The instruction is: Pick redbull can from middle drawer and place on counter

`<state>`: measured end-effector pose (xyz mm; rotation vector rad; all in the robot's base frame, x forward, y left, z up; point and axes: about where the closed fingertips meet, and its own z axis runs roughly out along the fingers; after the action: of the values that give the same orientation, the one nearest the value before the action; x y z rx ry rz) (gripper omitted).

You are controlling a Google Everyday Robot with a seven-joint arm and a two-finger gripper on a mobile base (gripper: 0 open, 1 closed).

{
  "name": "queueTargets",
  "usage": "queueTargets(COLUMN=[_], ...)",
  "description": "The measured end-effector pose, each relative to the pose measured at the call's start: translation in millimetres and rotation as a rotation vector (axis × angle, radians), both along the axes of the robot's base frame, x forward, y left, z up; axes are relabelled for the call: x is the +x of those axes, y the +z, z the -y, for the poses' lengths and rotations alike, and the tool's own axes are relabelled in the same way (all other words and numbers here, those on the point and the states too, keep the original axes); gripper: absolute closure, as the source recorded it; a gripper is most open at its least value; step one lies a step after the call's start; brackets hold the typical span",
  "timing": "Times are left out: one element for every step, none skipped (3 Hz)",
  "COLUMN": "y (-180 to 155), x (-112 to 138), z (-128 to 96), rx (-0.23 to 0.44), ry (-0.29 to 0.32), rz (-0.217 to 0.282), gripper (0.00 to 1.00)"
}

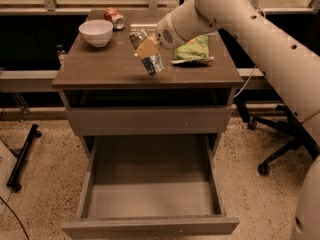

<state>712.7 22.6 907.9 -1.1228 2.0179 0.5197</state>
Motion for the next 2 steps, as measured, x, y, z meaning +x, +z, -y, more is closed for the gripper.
queueTargets(y=[-9, -23], x=[16, 33], z=[-15, -20], rx=[-0.051, -0.092], ry=[-0.018, -0.053], rz=[0.008, 0.018], gripper=[0.82, 0.59])
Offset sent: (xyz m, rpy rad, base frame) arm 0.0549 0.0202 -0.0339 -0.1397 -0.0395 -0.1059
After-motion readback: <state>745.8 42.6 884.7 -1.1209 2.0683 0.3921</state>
